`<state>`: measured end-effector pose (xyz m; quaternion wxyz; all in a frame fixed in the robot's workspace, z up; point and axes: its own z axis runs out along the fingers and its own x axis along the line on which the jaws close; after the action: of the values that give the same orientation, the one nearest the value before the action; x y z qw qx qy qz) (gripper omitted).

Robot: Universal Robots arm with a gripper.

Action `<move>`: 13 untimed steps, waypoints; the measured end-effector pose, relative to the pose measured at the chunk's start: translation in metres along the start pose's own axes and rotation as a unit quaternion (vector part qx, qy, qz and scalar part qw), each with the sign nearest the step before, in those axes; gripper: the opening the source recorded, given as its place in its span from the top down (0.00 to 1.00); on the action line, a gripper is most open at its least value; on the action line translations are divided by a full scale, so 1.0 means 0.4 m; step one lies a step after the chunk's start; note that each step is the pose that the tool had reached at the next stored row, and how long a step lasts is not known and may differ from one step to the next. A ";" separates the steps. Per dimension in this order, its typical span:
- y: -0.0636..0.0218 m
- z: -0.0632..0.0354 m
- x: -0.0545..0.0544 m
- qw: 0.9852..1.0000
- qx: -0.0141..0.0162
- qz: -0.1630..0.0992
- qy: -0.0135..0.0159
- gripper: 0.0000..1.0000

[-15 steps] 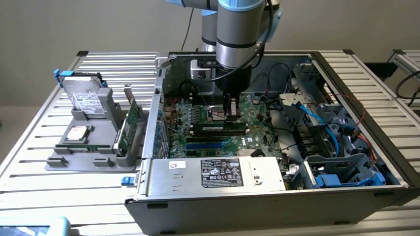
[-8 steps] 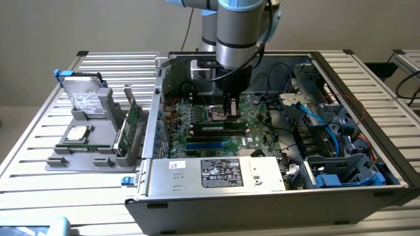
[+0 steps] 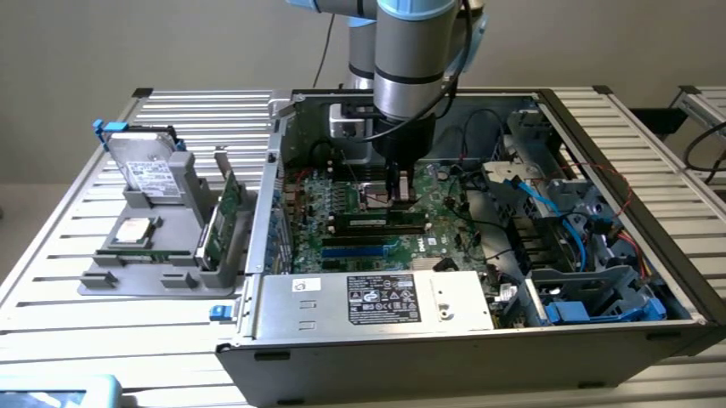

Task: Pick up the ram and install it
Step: 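Insert the ram into the slot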

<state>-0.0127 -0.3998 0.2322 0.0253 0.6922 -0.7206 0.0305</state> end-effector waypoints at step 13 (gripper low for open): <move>0.000 0.000 -0.002 1.000 0.000 0.000 0.000 0.88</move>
<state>-0.0127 -0.3992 0.2320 0.0254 0.6922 -0.7206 0.0306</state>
